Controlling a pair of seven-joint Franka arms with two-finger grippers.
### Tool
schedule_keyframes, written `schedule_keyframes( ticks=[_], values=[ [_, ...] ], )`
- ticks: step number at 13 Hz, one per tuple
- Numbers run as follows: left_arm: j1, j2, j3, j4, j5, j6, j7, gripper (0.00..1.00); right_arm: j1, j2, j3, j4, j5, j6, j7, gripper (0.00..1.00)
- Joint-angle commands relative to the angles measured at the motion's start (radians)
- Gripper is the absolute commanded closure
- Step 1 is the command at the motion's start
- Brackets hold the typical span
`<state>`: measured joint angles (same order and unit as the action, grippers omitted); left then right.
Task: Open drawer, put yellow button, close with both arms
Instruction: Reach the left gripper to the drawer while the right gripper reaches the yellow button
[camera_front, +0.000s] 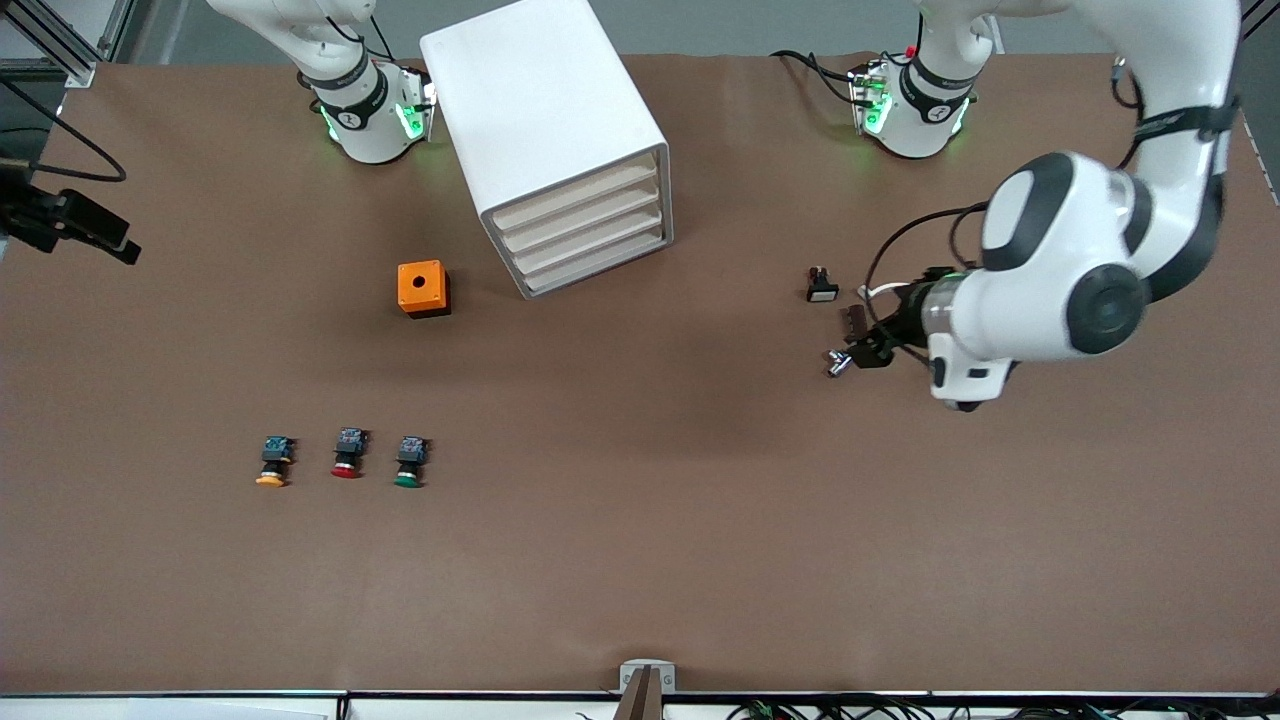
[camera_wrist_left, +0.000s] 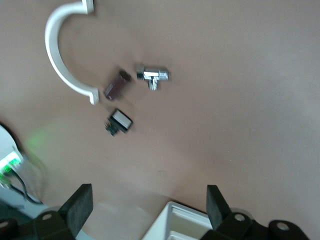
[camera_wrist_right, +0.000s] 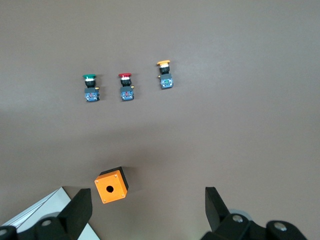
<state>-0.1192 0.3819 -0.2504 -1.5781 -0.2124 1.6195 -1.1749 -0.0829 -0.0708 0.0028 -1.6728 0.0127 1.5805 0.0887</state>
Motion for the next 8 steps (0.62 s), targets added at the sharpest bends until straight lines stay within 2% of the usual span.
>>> schedule_keyframes(
  ticks=[1,4,6,8],
  values=[
    [-0.071,0.153,-0.001,0.128,-0.036,-0.015,-0.252,0.0,-0.014,0.089,0.017,0.002,-0.014,0.042,0.002,0.0],
    [-0.154,0.25,-0.001,0.182,-0.045,0.008,-0.533,0.0,-0.017,0.19,0.019,-0.004,-0.013,0.119,0.003,0.0],
    [-0.18,0.267,0.0,0.181,-0.138,0.016,-0.723,0.0,-0.02,0.252,0.019,-0.037,-0.011,0.221,0.003,0.0],
    [-0.181,0.284,0.0,0.178,-0.266,0.016,-0.833,0.0,-0.02,0.298,0.019,-0.109,-0.008,0.375,0.002,0.0]
  ],
)
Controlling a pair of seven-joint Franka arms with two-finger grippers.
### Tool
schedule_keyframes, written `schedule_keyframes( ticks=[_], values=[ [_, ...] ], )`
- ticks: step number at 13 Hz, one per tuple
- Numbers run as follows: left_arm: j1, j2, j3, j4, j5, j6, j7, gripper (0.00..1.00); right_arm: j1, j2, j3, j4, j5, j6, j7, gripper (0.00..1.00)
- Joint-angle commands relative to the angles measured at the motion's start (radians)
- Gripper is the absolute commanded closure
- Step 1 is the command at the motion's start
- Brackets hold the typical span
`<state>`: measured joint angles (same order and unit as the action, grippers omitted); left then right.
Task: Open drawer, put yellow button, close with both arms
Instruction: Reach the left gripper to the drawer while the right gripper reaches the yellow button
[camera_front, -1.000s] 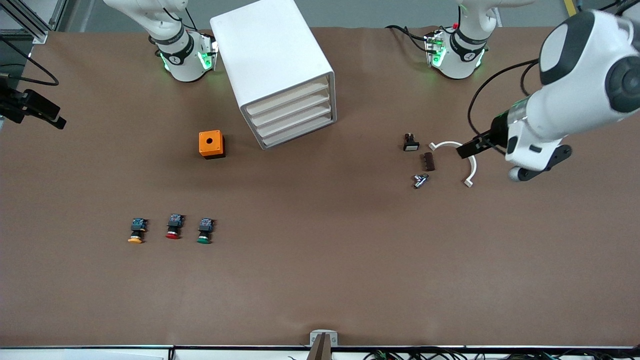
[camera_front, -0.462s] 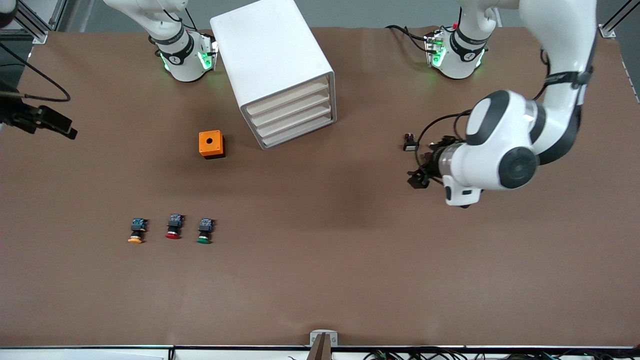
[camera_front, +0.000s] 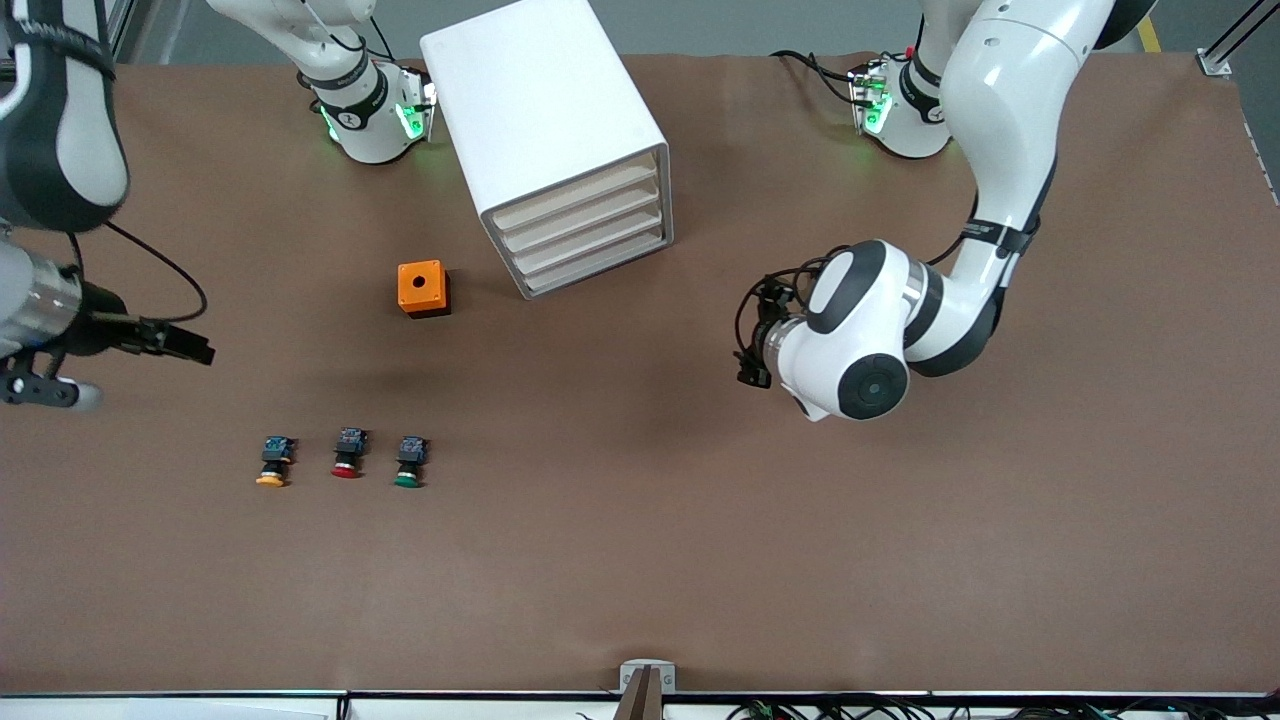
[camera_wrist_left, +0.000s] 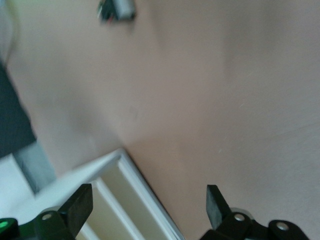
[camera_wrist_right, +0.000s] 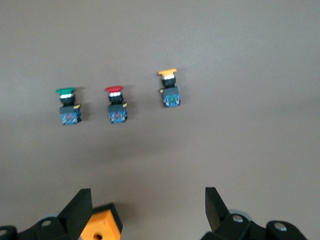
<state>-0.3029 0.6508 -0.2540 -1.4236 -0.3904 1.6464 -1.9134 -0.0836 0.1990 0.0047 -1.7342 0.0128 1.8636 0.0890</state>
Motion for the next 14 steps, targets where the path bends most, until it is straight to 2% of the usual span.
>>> schedule_keyframes(
  ticks=[1,4,8,10,14],
  values=[
    [0.002,0.022,0.004,0.023,-0.138,-0.011,-0.133,0.0,-0.019,0.06,0.017,-0.068,-0.008,0.15,0.002,0.0],
    [0.002,0.033,0.004,0.022,-0.275,-0.011,-0.185,0.0,-0.019,0.173,0.017,-0.077,-0.008,0.28,0.003,0.0],
    [0.001,0.064,0.004,0.02,-0.367,-0.019,-0.278,0.02,-0.025,0.293,0.015,-0.082,-0.008,0.417,0.002,0.0],
    [-0.001,0.09,0.004,0.02,-0.439,-0.019,-0.353,0.05,-0.038,0.341,0.015,-0.102,-0.01,0.498,-0.012,0.0],
    [-0.041,0.121,0.004,0.02,-0.571,-0.019,-0.42,0.07,-0.07,0.398,0.015,-0.108,-0.019,0.552,-0.061,0.0]
  ],
)
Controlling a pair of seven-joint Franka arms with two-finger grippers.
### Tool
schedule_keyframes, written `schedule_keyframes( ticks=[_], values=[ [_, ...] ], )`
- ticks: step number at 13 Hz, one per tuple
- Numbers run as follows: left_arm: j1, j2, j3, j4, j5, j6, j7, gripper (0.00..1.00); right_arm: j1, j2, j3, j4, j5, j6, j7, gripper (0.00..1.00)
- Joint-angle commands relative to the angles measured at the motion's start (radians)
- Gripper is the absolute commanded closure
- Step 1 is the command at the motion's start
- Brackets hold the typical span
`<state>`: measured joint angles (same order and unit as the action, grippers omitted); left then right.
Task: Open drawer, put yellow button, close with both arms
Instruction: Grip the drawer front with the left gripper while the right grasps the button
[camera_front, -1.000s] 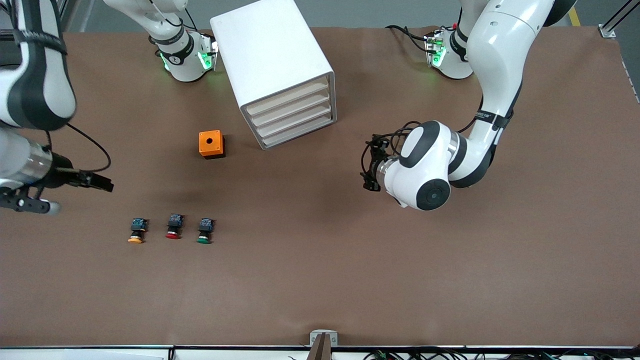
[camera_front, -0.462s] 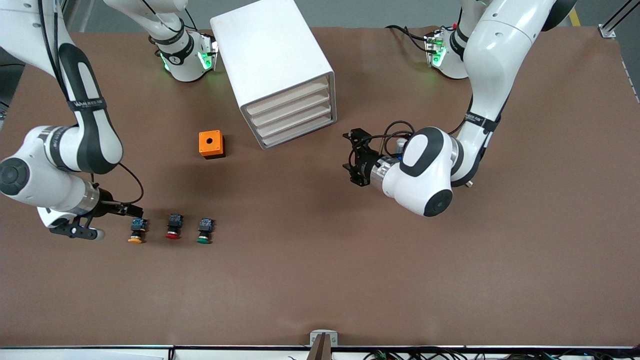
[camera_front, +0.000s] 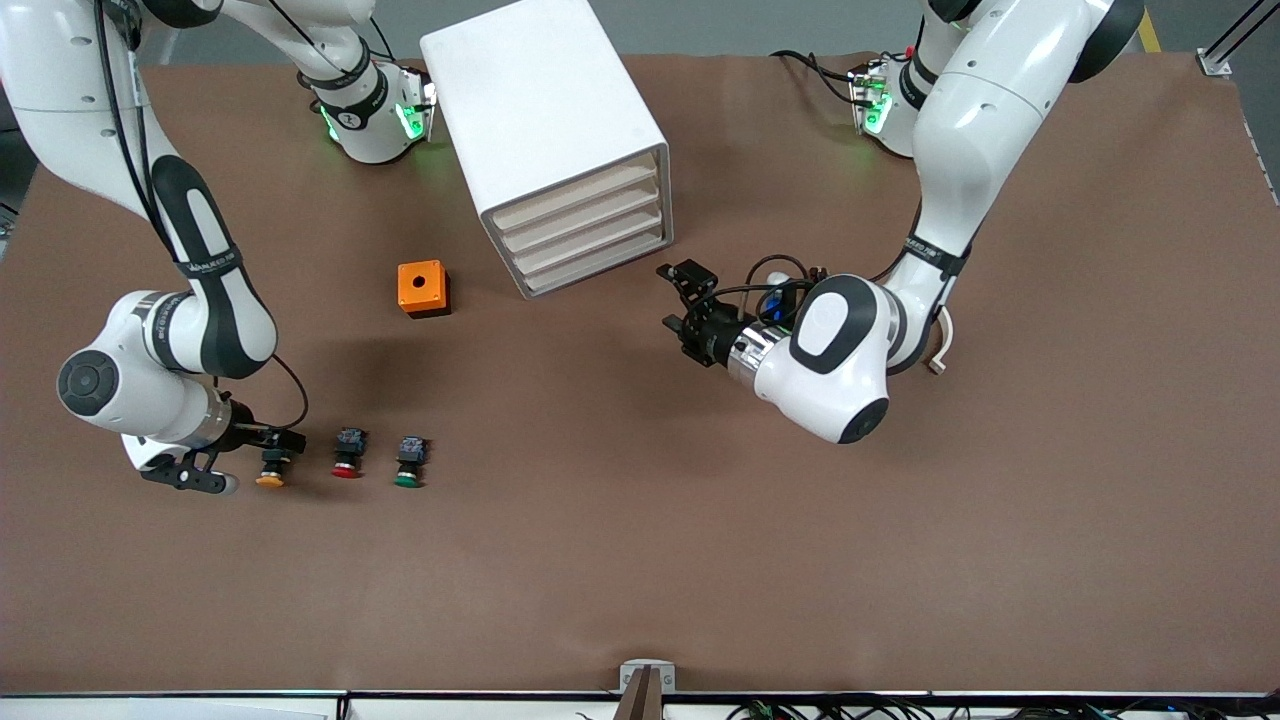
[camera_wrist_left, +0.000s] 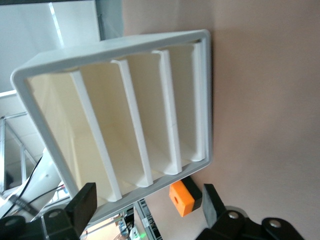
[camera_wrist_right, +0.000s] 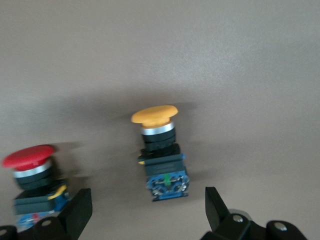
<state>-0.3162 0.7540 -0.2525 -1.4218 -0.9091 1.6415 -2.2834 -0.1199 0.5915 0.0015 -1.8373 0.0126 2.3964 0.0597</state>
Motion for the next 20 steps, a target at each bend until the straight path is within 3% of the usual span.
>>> schedule_keyframes(
  ticks=[1,3,6,8,10,13,16,17,20],
  values=[
    [-0.041,0.024,0.002,0.02,-0.068,-0.015,-0.063,0.09,-0.052,0.013,0.02,-0.008,-0.019,0.029,-0.043,0.0],
    [-0.069,0.025,0.002,0.018,-0.099,-0.015,-0.09,0.15,-0.05,0.024,0.02,-0.013,-0.019,0.044,-0.044,0.03],
    [-0.115,0.025,0.002,0.017,-0.099,-0.029,-0.166,0.19,-0.043,0.027,0.02,-0.013,-0.019,0.043,-0.044,0.23],
    [-0.139,0.025,0.002,0.017,-0.09,-0.077,-0.173,0.26,-0.037,0.027,0.02,-0.011,-0.017,0.04,-0.037,0.4],
    [-0.165,0.028,0.002,0.017,-0.096,-0.089,-0.171,0.37,-0.034,0.027,0.02,-0.011,-0.017,0.04,-0.034,0.68],
    [-0.192,0.038,0.002,0.014,-0.097,-0.141,-0.177,0.39,-0.035,0.019,0.023,-0.01,-0.011,0.032,-0.034,0.93],
    [-0.218,0.048,0.002,0.014,-0.093,-0.149,-0.195,0.44,-0.032,0.001,0.025,0.001,-0.011,0.027,-0.041,0.98],
    [-0.219,0.048,0.002,0.014,-0.093,-0.149,-0.203,0.53,-0.029,-0.012,0.026,0.01,-0.011,0.011,-0.035,1.0],
    [-0.218,0.05,0.004,0.008,-0.082,-0.176,-0.203,0.63,-0.017,-0.036,0.025,0.084,-0.003,-0.15,-0.021,1.0]
  ],
)
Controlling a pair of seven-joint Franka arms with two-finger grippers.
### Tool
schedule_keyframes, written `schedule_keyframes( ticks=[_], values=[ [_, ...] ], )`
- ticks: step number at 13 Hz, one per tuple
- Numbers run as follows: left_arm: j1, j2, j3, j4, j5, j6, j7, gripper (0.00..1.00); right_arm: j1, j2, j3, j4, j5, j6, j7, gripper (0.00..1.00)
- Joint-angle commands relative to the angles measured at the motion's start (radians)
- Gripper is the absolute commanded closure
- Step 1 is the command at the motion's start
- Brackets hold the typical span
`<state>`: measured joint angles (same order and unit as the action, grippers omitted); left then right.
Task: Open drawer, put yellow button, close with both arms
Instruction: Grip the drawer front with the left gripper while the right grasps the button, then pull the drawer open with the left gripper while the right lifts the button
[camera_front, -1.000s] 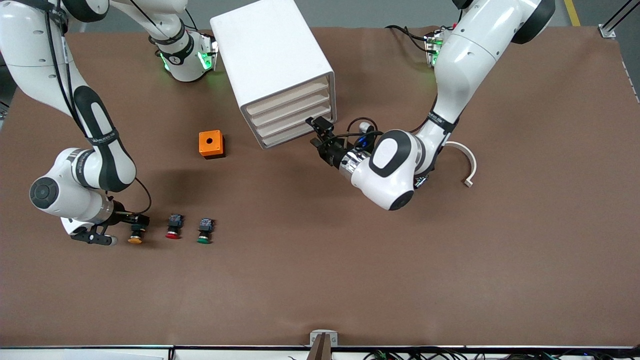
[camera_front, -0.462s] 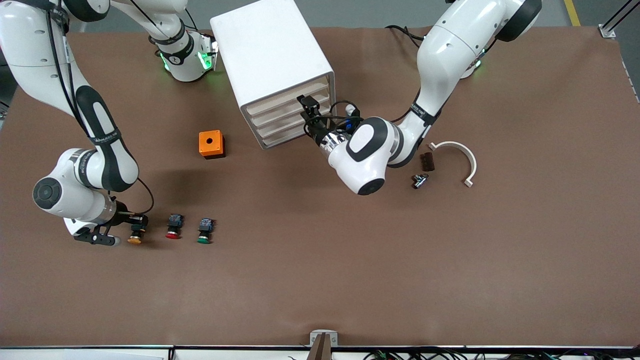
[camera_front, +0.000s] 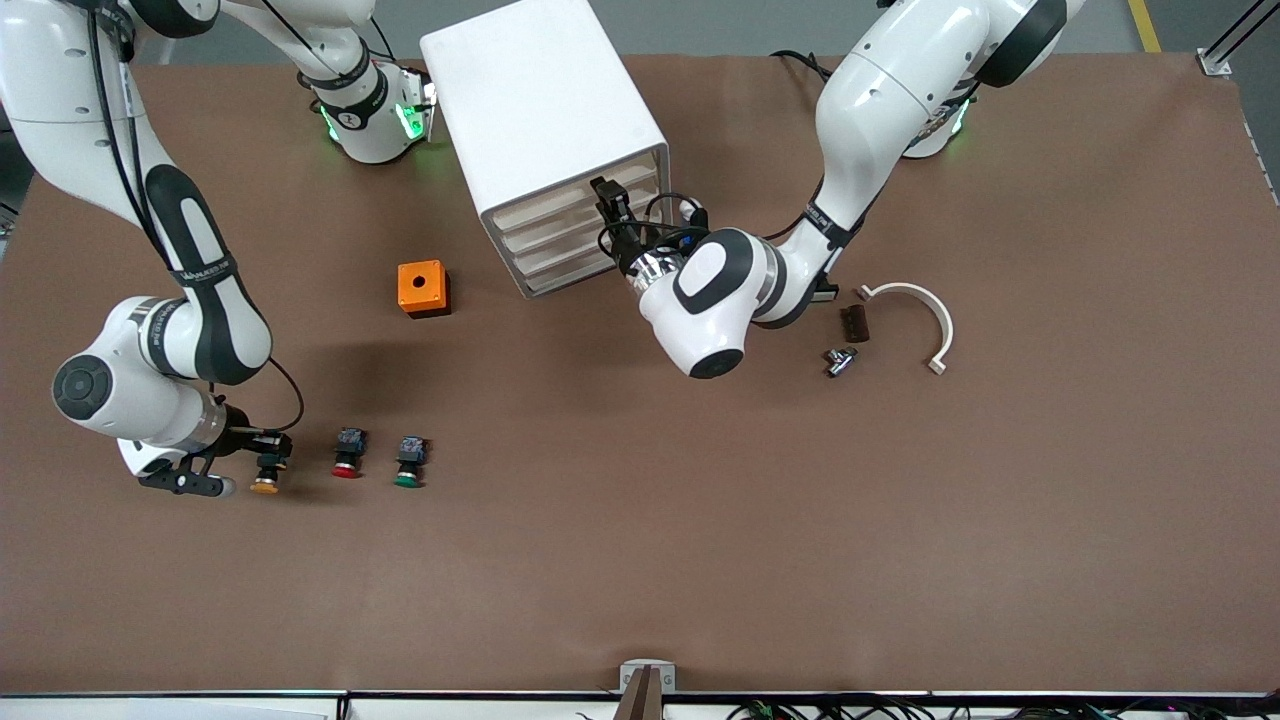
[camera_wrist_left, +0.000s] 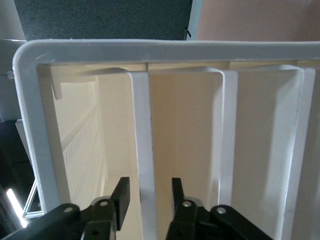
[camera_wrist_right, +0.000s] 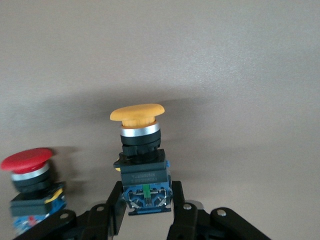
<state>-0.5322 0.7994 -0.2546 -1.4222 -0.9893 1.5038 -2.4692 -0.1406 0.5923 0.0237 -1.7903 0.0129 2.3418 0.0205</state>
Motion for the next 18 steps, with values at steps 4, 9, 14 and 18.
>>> schedule_keyframes(
  ticks=[4,9,14,18],
  values=[
    [0.024,0.0,0.012,0.009,0.0,-0.051,-0.013,1.0,0.019,-0.132,0.002,0.058,-0.004,-0.234,0.056,1.0],
    [0.125,-0.003,0.015,0.037,0.05,-0.059,0.05,1.0,0.087,-0.198,0.005,0.14,0.002,-0.467,0.273,1.0],
    [0.195,0.001,0.083,0.078,0.067,-0.05,0.205,1.0,0.271,-0.311,0.004,0.147,0.044,-0.608,0.683,1.0],
    [0.204,-0.003,0.129,0.085,0.067,-0.05,0.234,0.91,0.419,-0.362,0.005,0.147,0.073,-0.648,1.062,1.0]
  ],
)
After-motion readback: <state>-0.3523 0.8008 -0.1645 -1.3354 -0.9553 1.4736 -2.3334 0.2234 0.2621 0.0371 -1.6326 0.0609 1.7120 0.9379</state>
